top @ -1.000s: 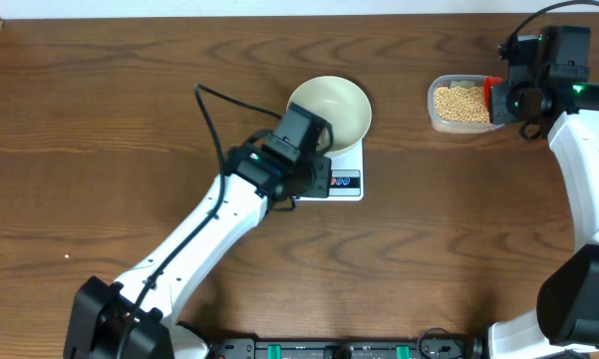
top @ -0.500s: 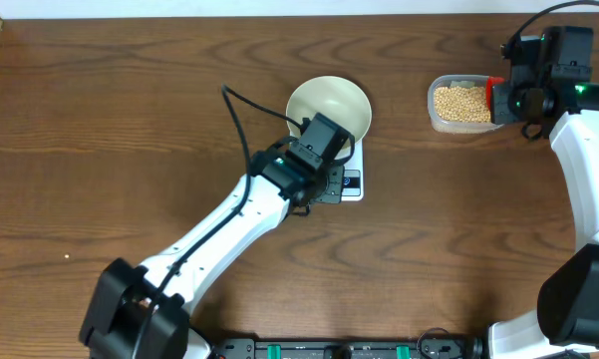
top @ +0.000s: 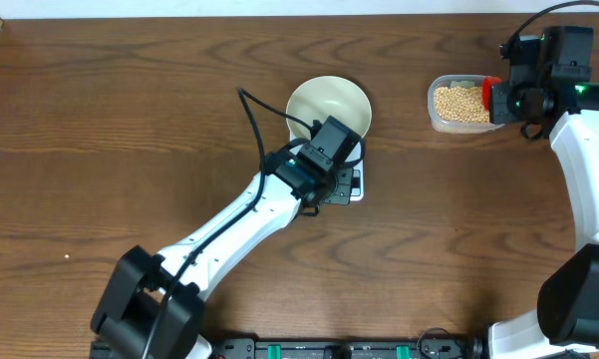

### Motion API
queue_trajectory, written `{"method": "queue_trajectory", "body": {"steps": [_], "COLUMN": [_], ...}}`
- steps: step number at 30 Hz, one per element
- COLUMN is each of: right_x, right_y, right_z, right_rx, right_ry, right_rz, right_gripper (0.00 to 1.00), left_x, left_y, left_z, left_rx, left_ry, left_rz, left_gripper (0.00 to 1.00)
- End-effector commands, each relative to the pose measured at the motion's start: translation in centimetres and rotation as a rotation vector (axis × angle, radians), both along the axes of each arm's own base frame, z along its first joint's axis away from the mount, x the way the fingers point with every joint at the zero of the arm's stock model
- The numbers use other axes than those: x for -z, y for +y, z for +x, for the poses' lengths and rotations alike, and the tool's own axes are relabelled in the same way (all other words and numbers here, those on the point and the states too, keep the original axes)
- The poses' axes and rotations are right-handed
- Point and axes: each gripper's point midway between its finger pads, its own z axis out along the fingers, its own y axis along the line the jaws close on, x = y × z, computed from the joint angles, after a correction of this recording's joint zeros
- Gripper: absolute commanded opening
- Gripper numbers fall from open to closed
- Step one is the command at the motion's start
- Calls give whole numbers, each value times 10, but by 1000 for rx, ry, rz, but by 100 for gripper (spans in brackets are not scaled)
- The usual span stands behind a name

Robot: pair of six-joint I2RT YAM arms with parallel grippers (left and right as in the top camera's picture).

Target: Scoop item into bowl and weigh 50g on scale

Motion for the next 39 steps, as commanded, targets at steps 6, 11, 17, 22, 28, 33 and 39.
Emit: {"method": "queue_trajectory", "body": {"steps": [6,11,17,22,28,33,39], "right_x": [-5,-5,-5,-5,-5,-4,-4], "right_y": [-1,-1,-1,-1,-1,-1,-1], "right_z": [4,4,4,4,3,2,2], "right_rx": [9,9,9,9,9,9,9], "right_ry": [-15,-16,-15,-15,-11,-7,-7], "right_rz": [14,14,14,14,14,14,14], "right_gripper": [1,1,1,1,1,1,1], "left_x": [30,43,49,54,71,70,70], "left_y": [-1,-3,-6,-7,-6,-4,-7], "left_z": [5,8,12,13,15,23,27], "left_rx": [-21,-21,-21,-21,-25,-25,14], "left_ry": [29,41,35,38,50,12,-13], "left_rz": [36,46,42,45,67,84,87], "left_gripper": [8,8,8,8,8,8,8]}}
